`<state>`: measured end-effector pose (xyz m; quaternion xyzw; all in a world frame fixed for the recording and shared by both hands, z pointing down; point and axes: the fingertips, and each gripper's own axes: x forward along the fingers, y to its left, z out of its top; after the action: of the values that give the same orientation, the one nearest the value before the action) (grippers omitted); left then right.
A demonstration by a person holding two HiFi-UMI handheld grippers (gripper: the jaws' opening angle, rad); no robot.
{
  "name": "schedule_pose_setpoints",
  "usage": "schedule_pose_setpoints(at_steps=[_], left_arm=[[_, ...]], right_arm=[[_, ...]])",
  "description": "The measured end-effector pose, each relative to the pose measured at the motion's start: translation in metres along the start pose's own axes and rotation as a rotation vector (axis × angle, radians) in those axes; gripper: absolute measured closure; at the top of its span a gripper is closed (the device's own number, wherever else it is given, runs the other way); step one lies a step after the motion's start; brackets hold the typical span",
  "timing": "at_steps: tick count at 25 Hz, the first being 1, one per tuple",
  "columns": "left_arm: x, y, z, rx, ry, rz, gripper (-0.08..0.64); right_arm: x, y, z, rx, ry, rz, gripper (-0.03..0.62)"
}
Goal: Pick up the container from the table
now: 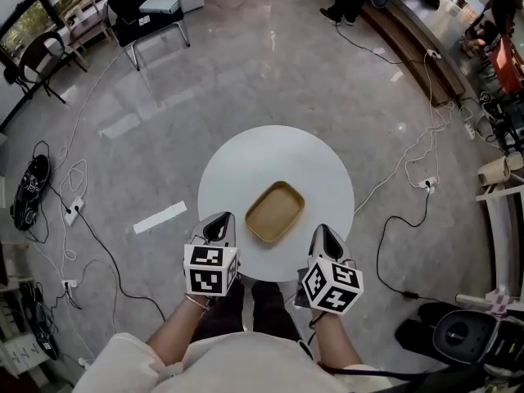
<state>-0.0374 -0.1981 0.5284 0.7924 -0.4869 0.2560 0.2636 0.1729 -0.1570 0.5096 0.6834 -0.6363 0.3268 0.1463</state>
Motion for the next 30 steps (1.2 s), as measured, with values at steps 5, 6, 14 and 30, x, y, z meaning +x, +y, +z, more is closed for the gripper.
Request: schedule_pose_setpoints(at_steps=[5, 6, 14, 30], left_arm=[[0.009, -0.004, -0.018, 0.024, 0.027, -0.018, 0.545], [0.010, -0.004, -0.022, 0.024, 0.033, -0.022, 0.545], [0.018, 0.002, -0.044, 0.024, 0.081, -0.027, 0.545], [0.024, 0.010, -0.062, 0.021, 0.117, -0.024, 0.545]], right_arm=[[0.005, 0.004, -0.023, 0.009, 0.046, 0.009, 0.568], [0.007, 0.006, -0.028, 0.011, 0.055, 0.012, 0.568], [0.022, 0.016, -0.052, 0.008, 0.110, 0.031, 0.568], [0.034, 0.022, -0.079, 0.051, 0.169, 0.041, 0.568]])
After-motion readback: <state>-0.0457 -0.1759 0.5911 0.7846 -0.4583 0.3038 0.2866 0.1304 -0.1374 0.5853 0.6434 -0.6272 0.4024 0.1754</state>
